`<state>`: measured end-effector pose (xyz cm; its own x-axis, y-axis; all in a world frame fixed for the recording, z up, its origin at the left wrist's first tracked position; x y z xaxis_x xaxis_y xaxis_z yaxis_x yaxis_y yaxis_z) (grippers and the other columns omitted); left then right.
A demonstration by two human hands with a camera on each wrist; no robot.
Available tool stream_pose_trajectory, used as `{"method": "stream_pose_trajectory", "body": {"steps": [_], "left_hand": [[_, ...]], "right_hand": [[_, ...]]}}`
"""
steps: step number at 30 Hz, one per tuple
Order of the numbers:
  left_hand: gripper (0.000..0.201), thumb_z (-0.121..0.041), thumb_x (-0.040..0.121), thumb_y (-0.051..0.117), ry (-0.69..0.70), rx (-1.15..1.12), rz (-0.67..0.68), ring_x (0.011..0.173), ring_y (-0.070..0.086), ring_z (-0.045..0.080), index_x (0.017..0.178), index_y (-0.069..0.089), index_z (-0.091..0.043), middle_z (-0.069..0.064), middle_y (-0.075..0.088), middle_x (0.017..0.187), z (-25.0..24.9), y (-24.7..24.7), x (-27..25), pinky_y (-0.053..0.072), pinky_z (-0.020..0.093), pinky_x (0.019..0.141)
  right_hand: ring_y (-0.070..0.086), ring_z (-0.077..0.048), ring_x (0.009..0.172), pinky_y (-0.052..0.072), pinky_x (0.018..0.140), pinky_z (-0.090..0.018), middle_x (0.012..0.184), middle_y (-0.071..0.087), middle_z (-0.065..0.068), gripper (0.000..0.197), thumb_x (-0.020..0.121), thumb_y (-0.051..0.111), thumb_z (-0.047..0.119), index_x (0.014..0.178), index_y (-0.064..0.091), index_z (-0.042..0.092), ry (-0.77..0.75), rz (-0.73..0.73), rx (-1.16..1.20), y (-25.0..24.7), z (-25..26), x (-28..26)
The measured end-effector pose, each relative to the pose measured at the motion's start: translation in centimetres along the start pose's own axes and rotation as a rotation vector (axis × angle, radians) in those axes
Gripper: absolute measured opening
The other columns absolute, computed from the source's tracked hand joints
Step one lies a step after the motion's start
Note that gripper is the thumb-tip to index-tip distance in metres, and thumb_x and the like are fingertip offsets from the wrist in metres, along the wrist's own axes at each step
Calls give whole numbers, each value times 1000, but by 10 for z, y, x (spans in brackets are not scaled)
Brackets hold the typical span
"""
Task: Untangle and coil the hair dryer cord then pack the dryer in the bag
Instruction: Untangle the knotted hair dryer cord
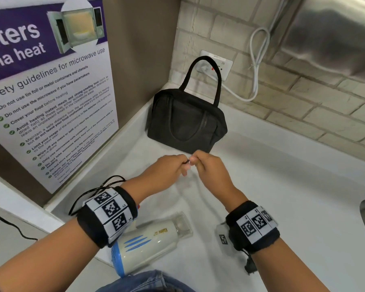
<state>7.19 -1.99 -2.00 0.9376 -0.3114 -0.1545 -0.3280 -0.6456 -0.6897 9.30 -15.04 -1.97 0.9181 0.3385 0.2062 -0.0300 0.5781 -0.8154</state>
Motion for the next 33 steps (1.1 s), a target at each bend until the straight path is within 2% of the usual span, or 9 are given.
{"method": "stream_pose_trajectory", "body": {"steps": [4,7,10,12,15,18,23,29,33], "left_hand": [[25,-11,95,42,-20,-98,-75,77,58,20,86,64,-3,6,62,76,-9,-19,-3,45,27,79],[25,-6,94,43,-32,-133,-142,74,55,17,84,65,-2,8,62,75,-10,-29,-8,45,27,81],[26,-3,95,42,-16,-152,-200,77,57,17,76,60,-7,12,65,79,-6,-36,-13,42,17,76],[28,-6,96,42,-14,-154,-220,72,58,12,74,59,-10,14,68,86,1,-41,-16,38,3,65],[32,-6,95,45,-1,-142,-242,58,54,0,69,60,-14,9,70,86,10,-47,-20,36,-2,55],[38,-5,94,46,-7,-125,-261,67,58,7,62,59,-20,7,71,86,20,-50,-23,37,-1,57],[43,-4,94,45,-45,-134,-257,90,63,24,58,57,-23,8,71,89,31,-48,-28,38,2,62],[44,2,93,44,-41,-177,-218,96,64,30,57,52,-23,16,69,88,26,-46,-34,43,13,77],[44,-2,94,41,-75,-206,-216,93,64,29,58,53,-23,14,69,83,30,-50,-37,42,10,74]], "right_hand": [[47,-19,63,41,57,-35,66,51,3,23,85,41,-2,74,47,17,-26,41,-3,-3,3,-4],[44,-19,61,37,55,-33,60,43,9,26,77,38,-6,70,42,19,29,49,-34,-6,-9,-4],[42,-20,59,31,54,-30,60,43,5,25,74,37,-6,67,40,18,88,55,-74,-5,-22,-4],[43,-24,58,31,58,-29,60,43,1,26,71,36,-7,65,38,18,83,36,-87,-5,-27,-4],[41,-25,53,31,66,-29,56,40,3,25,65,31,-5,63,38,18,77,-3,-99,-3,-34,-5],[34,-15,49,31,69,-29,54,39,5,29,62,32,-8,61,38,21,101,-19,-128,-1,-42,-5],[36,-17,51,35,71,-31,55,42,5,25,59,29,-2,61,39,21,143,-17,-102,4,-51,-7],[41,-18,58,39,80,-36,61,47,5,28,66,34,-7,62,42,20,220,16,-130,10,-59,-9],[49,-24,69,39,81,-36,73,52,-3,25,92,41,6,69,45,15,276,82,-148,17,-68,-7]]}}
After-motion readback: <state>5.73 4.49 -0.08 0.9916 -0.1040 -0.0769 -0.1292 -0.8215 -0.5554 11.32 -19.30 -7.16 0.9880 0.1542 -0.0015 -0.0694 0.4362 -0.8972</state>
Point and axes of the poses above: each hand's wrist, its own x-axis towards the middle knuckle, its own y-axis out of the palm, z = x × y, the point moved 5 cm from there along x, towards the middle knuckle
